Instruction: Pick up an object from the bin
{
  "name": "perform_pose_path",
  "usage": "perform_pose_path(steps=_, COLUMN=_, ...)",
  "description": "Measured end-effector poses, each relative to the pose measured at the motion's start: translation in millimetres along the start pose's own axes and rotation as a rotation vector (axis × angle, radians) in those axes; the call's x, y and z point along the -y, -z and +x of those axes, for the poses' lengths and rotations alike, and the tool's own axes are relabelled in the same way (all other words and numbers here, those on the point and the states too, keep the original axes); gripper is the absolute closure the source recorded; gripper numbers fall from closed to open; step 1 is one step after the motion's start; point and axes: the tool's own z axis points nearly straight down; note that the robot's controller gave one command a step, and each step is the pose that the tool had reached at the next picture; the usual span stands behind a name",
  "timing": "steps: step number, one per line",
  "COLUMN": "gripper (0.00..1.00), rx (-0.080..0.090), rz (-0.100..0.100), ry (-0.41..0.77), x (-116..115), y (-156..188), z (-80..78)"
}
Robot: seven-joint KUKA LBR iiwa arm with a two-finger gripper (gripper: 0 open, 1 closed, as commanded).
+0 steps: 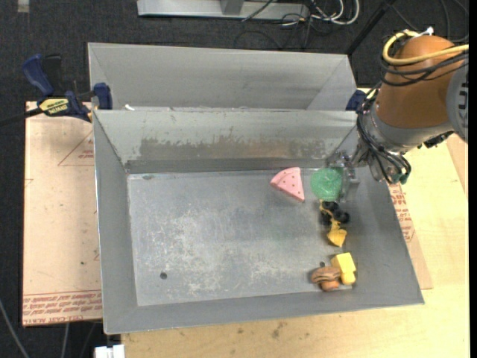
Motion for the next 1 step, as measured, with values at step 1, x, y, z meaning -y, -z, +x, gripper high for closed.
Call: perform_pose_path(steps=1, gripper=1.00, rx=-0.006, rz=-0.001, ry=0.002, x=-9.5, y=31.9, z=6.3)
